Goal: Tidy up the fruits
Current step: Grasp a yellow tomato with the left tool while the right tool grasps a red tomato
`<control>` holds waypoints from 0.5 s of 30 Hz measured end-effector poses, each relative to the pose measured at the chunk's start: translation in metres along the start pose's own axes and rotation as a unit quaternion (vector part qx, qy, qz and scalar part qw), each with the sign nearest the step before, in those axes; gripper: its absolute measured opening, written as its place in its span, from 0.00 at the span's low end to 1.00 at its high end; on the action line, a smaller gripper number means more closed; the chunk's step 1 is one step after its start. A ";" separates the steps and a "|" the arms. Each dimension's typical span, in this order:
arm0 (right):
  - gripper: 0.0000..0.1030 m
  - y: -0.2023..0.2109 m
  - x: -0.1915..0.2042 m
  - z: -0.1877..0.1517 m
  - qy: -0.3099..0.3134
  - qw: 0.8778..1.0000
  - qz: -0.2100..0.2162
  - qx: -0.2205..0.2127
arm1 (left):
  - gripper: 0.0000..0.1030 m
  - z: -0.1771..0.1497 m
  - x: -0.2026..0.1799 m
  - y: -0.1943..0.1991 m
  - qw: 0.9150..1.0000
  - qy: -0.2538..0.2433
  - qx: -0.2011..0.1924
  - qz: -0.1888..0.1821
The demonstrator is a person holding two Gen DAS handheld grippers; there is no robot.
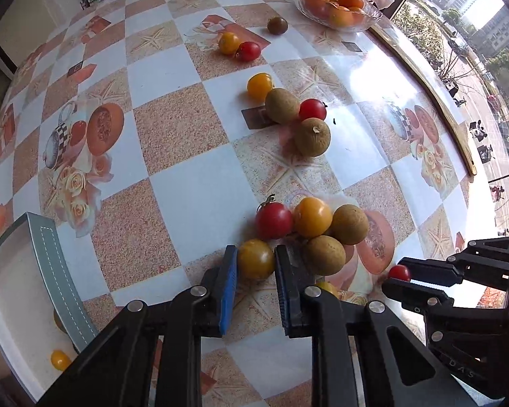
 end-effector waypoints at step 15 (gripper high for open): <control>0.20 0.020 -0.008 0.004 -0.013 1.000 0.020 -0.006 | 0.22 -0.032 0.040 0.053 0.998 0.051 -0.026 -0.005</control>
Point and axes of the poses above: each gripper's, at about its wrist camera, not at the fingertips, and y roughly against the way its jaws point, x to its left, z to its top, the point moved 2 cm from there along -y, roughly the way its jaws point, and after that the axes turned 10 degrees about -x, right-handed, at the moved point
